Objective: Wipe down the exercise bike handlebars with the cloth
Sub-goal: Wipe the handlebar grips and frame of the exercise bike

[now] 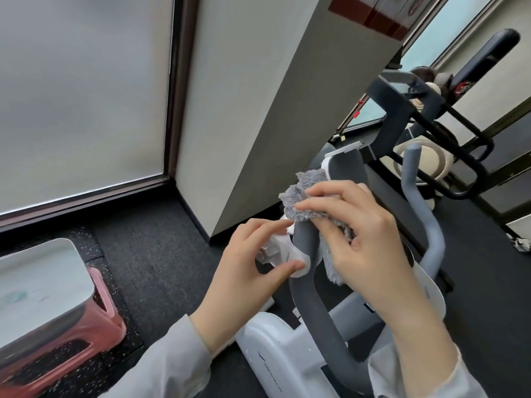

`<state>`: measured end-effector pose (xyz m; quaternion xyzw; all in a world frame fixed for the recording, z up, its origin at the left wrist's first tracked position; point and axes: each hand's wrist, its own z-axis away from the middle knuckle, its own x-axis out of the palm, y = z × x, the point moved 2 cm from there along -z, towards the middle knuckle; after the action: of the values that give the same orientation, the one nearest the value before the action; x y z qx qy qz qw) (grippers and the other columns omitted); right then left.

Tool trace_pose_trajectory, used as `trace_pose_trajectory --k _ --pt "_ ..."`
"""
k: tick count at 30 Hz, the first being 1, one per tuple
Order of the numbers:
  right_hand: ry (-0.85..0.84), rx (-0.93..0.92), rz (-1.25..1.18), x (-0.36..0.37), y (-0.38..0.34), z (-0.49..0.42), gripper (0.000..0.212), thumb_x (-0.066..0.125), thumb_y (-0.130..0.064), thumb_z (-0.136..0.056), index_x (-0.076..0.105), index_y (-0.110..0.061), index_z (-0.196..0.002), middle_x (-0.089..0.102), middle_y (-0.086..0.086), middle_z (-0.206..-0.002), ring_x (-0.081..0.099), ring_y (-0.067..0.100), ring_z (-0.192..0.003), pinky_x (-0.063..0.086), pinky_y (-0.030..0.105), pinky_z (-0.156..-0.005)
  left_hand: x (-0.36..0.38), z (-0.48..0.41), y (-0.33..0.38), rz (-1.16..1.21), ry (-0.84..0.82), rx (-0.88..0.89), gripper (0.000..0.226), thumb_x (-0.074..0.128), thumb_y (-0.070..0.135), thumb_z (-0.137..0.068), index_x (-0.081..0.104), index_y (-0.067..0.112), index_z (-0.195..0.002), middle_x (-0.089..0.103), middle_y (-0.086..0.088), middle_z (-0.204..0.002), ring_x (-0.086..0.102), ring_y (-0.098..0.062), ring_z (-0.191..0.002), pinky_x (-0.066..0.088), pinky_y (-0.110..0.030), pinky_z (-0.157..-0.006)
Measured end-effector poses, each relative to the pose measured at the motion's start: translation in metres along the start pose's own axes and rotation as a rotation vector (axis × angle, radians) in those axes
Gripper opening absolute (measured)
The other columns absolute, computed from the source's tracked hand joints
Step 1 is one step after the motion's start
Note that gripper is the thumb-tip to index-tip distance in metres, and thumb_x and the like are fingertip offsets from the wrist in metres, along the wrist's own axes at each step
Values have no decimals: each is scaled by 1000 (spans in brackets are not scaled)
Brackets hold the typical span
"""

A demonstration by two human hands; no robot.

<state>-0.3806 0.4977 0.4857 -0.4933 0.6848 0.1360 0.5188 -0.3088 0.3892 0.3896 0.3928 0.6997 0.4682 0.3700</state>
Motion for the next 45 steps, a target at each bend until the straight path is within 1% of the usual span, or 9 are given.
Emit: trace_pose_trajectory --k 5,8,18,26,30,33,36,39,45 --pt "299 99 -19 19 0 15 22 60 -1 -87 70 -9 -104 55 4 -106 57 22 -97 39 7 -87 0 0 1 -6 -20 -1 53 77 24 -73 57 28 -122 59 11 -108 52 -7 -107 37 -4 -86" --pt "399 100 -61 28 -2 34 24 60 -1 -86 69 -10 -106 52 4 -108 52 3 -100 39 9 -89 -1 -1 1 -8 -32 11 52 76 24 -74 56 27 -122 59 9 -109 52 -10 -107 39 -8 -87" --pt "415 172 -44 39 -10 61 23 62 4 -83 71 -4 -102 56 6 -101 54 5 -97 41 8 -88 0 -2 0 -21 -62 40 53 76 21 -75 55 23 -124 59 5 -112 53 -15 -106 45 -25 -90" --pt "478 352 -93 47 -16 87 25 63 6 -82 71 -5 -103 58 6 -98 49 -14 -97 38 1 -84 -4 -4 -5 -39 -108 67 56 75 20 -75 54 24 -127 60 7 -109 54 -12 -107 40 -13 -88" --pt "488 461 -51 53 -14 108 23 62 2 -83 71 -5 -103 62 5 -96 51 -11 -96 36 -1 -84 -6 -5 -7 -37 -133 75 56 75 17 -75 54 23 -127 60 6 -110 53 -9 -110 36 -6 -88" --pt "513 545 -154 50 -11 110 23 60 -5 -86 71 -14 -104 65 -3 -100 54 -13 -100 37 1 -85 -7 -6 -7 -30 -152 74 55 74 18 -76 54 26 -127 59 7 -110 53 -6 -111 35 -5 -87" --pt "578 619 -412 33 4 86 24 60 -12 -89 68 -31 -102 67 -13 -107 60 -2 -106 44 13 -91 -9 -6 -7 -24 -163 71 55 74 19 -77 53 27 -127 59 9 -110 53 -7 -111 37 -6 -88" --pt "504 662 -644 20 23 44 25 58 -11 -91 68 -33 -96 70 -6 -108 63 9 -108 49 31 -97 -10 -4 -7 -30 -156 81 55 74 20 -76 53 26 -127 58 9 -111 53 -6 -112 37 -6 -89" --pt "-36 750 -1031 22 43 -4 24 46 -6 -96 67 -11 -106 72 7 -99 68 15 -92 56 24 -80 -13 3 -12 -70 -71 77 55 76 26 -72 55 27 -124 55 12 -114 53 -11 -111 43 -20 -91"
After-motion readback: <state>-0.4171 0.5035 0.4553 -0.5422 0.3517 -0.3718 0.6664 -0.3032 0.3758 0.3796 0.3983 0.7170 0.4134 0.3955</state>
